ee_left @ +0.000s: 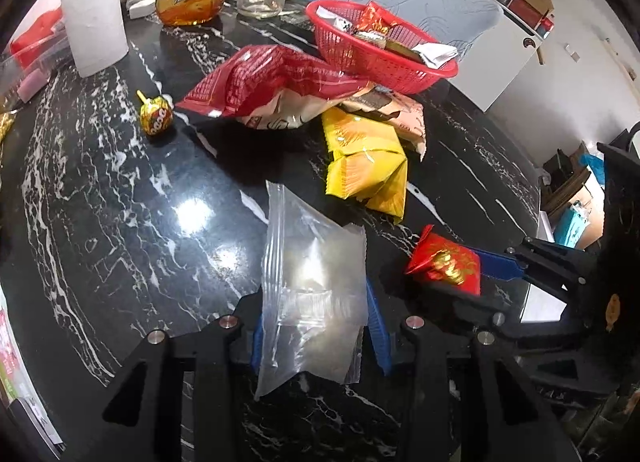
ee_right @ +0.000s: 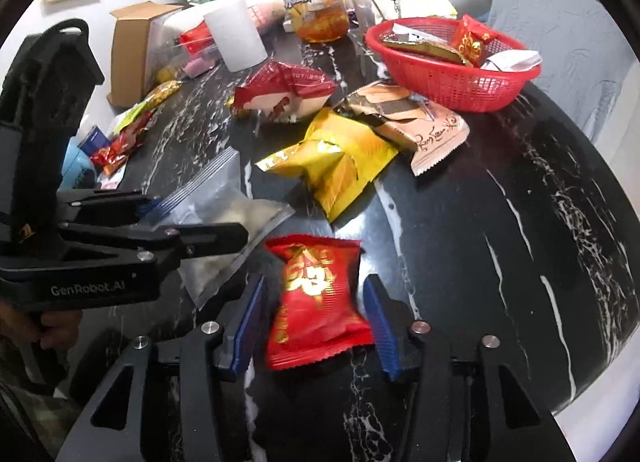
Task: Organize snacks
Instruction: 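Lift both held packets and carry them toward the red basket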
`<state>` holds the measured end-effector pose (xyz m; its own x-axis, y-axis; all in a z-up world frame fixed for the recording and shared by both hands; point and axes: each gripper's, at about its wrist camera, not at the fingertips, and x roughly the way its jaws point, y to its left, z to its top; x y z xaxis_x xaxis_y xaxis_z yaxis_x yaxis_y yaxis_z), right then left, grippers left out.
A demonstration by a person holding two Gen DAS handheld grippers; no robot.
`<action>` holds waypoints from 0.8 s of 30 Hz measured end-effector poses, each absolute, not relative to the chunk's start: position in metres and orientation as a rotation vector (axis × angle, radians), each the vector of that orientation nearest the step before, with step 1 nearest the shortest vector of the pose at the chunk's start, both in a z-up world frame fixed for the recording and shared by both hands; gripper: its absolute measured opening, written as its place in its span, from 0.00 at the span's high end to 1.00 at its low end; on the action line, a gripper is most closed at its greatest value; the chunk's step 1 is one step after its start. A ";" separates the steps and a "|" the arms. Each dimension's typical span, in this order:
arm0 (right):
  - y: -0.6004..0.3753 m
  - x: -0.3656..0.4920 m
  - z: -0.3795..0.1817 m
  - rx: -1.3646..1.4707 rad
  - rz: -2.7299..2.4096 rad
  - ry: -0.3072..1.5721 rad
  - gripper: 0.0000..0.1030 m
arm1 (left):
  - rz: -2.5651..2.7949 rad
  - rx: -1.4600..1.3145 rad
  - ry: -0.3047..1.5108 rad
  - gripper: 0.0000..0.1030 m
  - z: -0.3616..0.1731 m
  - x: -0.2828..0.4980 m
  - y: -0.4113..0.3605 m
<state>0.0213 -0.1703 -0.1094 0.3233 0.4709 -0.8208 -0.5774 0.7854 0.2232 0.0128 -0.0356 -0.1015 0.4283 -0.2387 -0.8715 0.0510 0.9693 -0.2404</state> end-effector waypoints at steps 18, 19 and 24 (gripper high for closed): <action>-0.187 0.018 -0.103 -0.057 0.706 1.015 0.67 | -0.221 -0.190 1.062 0.62 -0.088 0.018 -0.048; -0.188 0.018 -0.102 -0.059 0.702 1.012 0.67 | -0.228 -0.185 1.060 0.62 -0.087 0.020 -0.050; -0.193 0.017 -0.093 -0.057 0.688 0.986 0.67 | -0.279 -0.169 1.029 0.62 -0.077 0.027 -0.057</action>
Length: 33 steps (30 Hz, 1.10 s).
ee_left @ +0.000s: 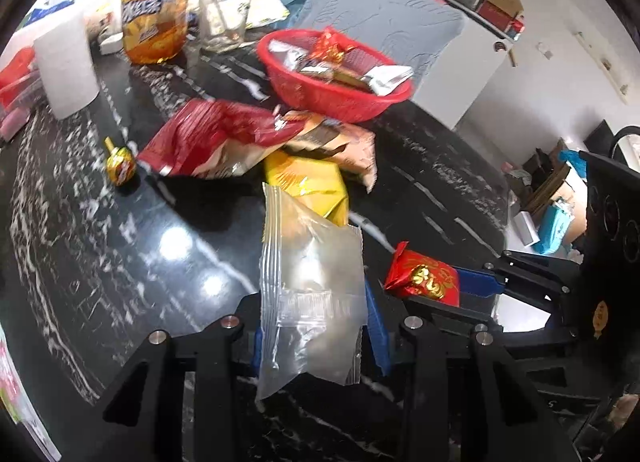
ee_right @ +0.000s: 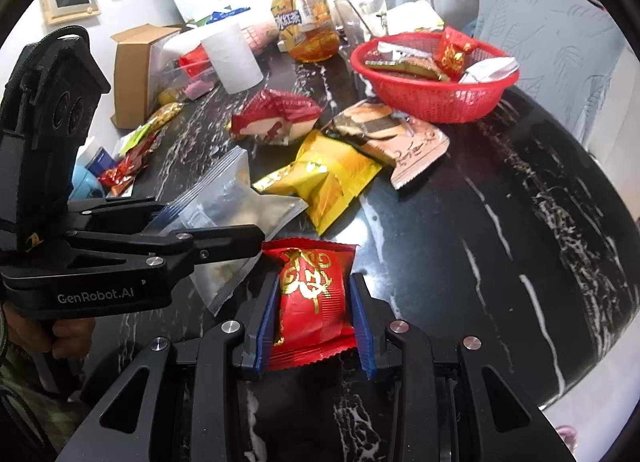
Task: Organize snacks
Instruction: 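Lift both held packets and carry them toward the red basket, then lower both packets into the red basket and open both grippers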
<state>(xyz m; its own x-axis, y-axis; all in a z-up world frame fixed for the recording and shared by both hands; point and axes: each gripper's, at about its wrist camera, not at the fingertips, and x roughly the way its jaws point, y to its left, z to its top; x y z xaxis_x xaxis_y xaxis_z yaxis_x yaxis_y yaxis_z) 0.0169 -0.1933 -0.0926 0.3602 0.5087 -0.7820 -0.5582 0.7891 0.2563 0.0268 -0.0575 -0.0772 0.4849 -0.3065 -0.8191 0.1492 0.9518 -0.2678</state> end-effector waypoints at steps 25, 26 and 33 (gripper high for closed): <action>-0.211 0.053 -0.013 -0.080 0.638 0.745 0.67 | -0.286 -0.037 0.761 0.62 0.012 0.069 -0.063; -0.212 0.056 -0.010 -0.081 0.636 0.733 0.67 | -0.285 -0.034 0.753 0.62 0.014 0.071 -0.064; -0.215 0.086 0.011 -0.078 0.615 0.689 0.67 | -0.310 -0.058 0.700 0.62 0.031 0.100 -0.067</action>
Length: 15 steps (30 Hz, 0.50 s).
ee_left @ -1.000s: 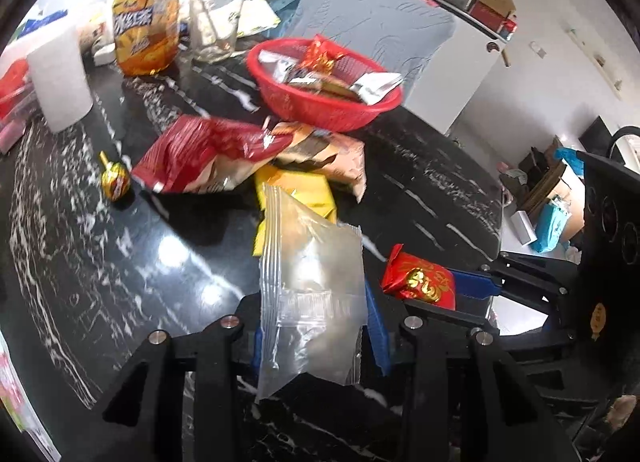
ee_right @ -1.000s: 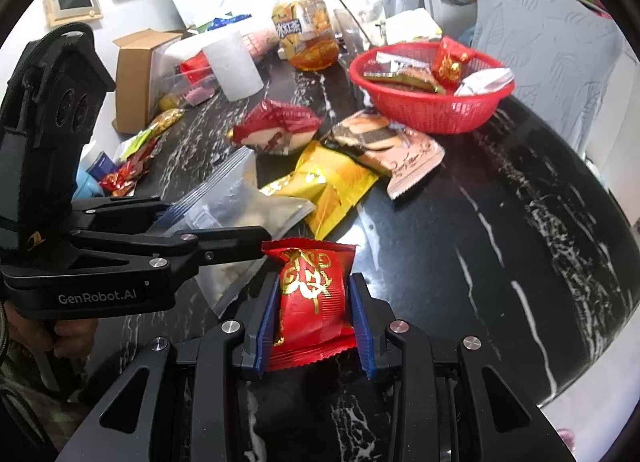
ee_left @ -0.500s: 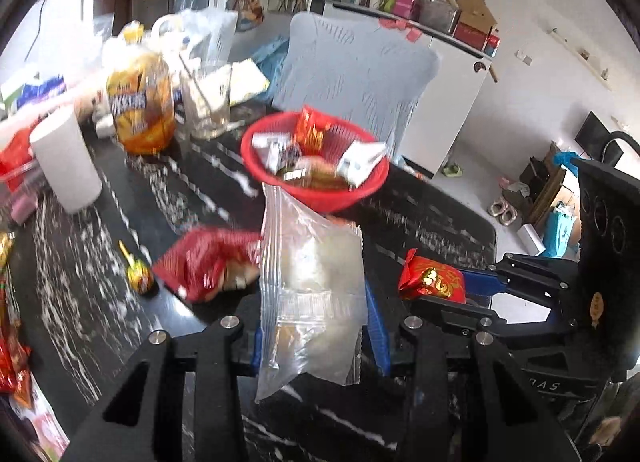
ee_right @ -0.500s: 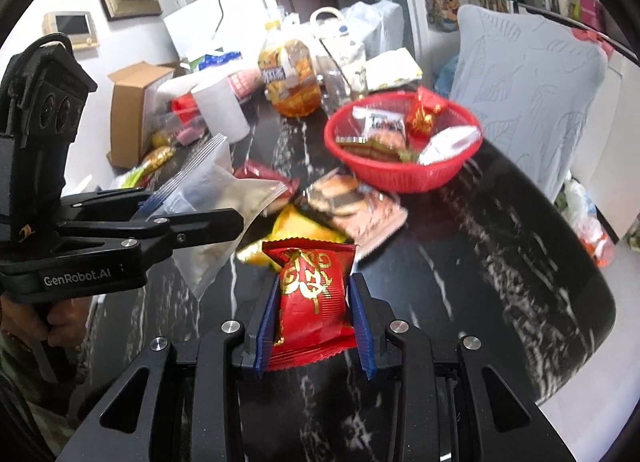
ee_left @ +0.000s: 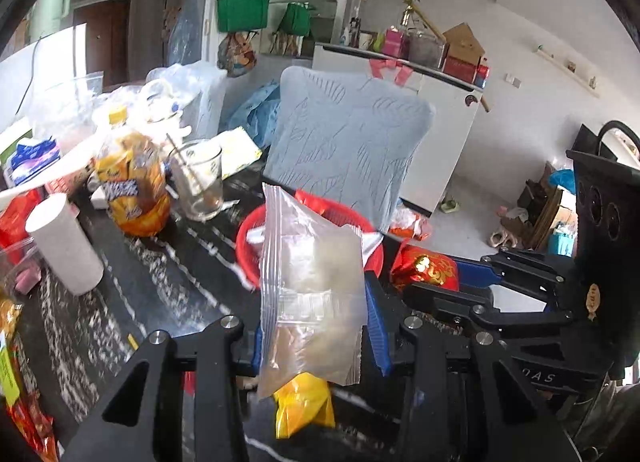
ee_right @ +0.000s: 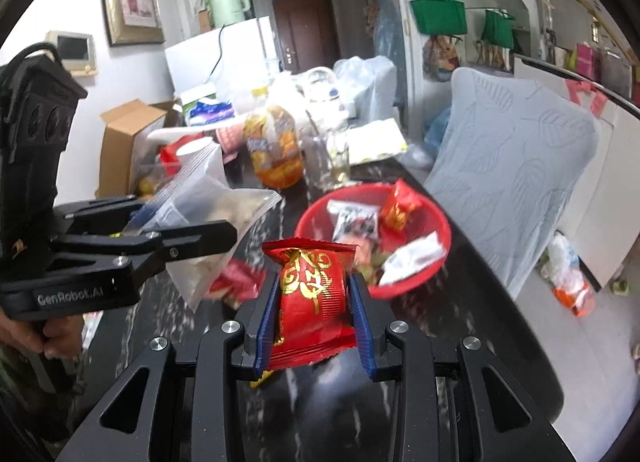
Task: Organize snacks
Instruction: 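Lower both packets into the red basket and open both grippers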
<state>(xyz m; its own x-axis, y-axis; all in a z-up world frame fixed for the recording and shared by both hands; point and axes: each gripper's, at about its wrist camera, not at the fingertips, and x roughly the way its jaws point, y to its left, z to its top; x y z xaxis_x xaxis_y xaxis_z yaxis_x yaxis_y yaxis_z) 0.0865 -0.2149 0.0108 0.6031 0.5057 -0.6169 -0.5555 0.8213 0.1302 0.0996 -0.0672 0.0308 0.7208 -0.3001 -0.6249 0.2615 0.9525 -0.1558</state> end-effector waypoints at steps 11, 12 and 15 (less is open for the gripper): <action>-0.215 0.137 0.023 -0.101 0.583 0.649 0.67 | -0.280 -0.056 0.693 0.62 0.033 0.142 -0.065; -0.214 0.144 0.021 -0.108 0.581 0.650 0.67 | -0.282 -0.060 0.702 0.62 0.030 0.146 -0.065; -0.211 0.160 0.015 -0.115 0.572 0.653 0.67 | -0.281 -0.074 0.729 0.62 0.020 0.156 -0.064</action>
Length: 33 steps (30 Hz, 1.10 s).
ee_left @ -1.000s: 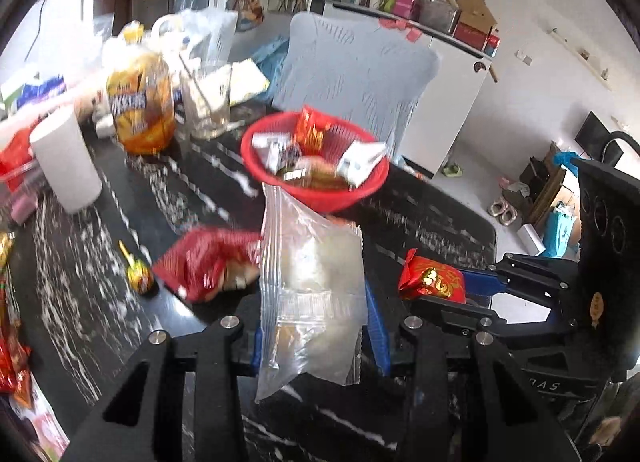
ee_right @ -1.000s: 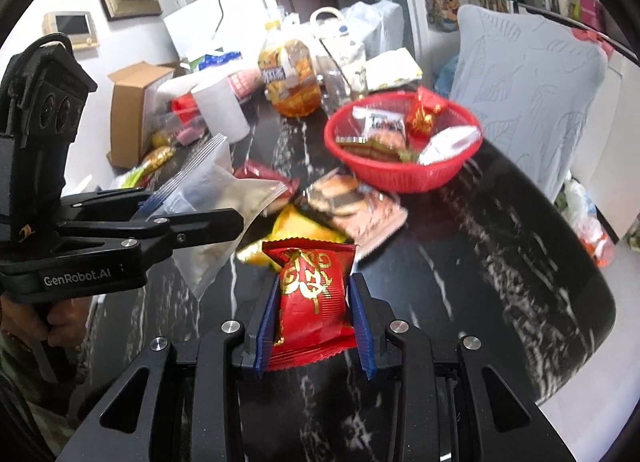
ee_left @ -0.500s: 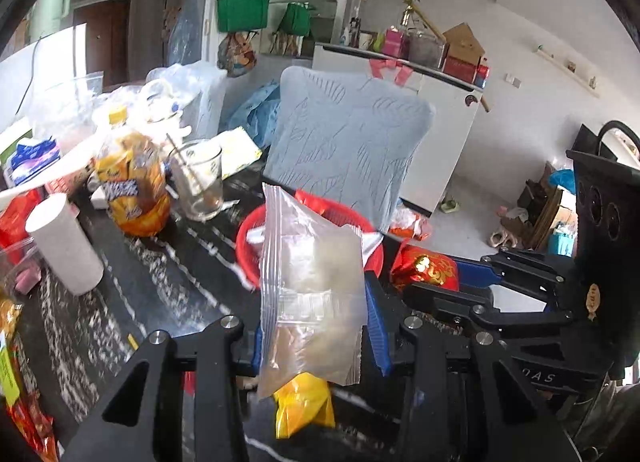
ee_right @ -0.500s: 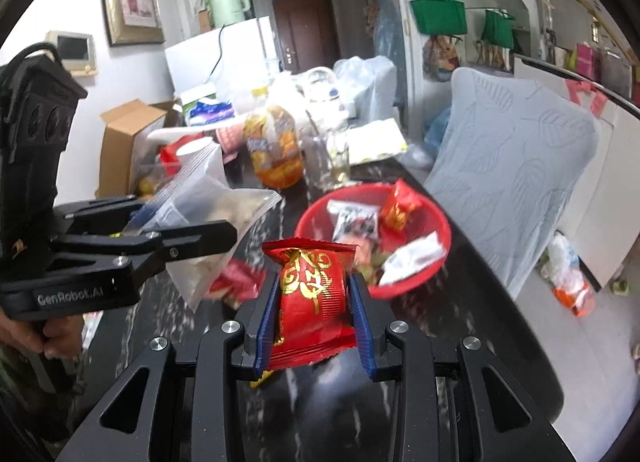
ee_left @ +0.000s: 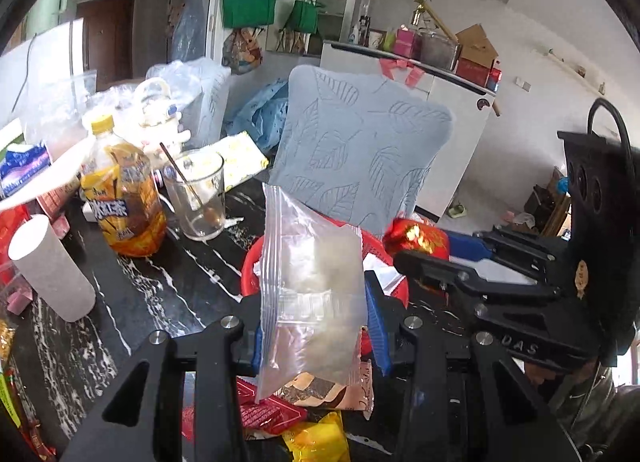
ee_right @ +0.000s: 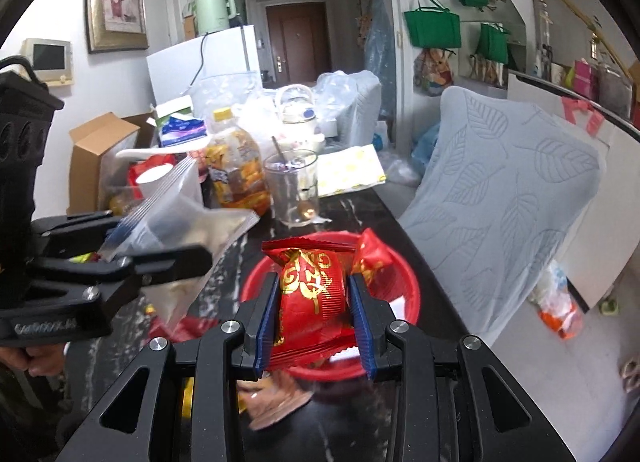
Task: Organize snacks
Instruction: 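Lower both packets into the red basket and open both grippers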
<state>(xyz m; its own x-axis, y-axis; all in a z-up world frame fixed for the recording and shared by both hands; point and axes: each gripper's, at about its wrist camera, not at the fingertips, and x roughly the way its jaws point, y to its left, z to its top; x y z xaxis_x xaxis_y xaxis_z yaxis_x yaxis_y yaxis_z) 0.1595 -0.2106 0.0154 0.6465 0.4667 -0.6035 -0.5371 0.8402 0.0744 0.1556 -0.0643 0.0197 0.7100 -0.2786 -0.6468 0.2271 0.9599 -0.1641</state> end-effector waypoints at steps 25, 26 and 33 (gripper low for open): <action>-0.220 0.208 -0.020 -0.092 0.553 0.734 0.56 | -0.273 -0.071 0.805 0.62 -0.007 0.197 -0.074; -0.222 0.206 -0.020 -0.087 0.551 0.735 0.56 | -0.276 -0.071 0.809 0.62 -0.008 0.199 -0.077; -0.234 0.204 -0.024 -0.074 0.547 0.746 0.56 | -0.264 -0.052 0.830 0.62 -0.017 0.215 -0.089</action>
<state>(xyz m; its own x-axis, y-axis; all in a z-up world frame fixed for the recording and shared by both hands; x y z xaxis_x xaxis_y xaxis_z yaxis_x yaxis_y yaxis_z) 0.2037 -0.2344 -0.0235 0.6019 0.4466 -0.6620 -0.4976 0.8581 0.1264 0.2150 -0.0888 -0.0166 0.6444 -0.2518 -0.7220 0.2114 0.9661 -0.1482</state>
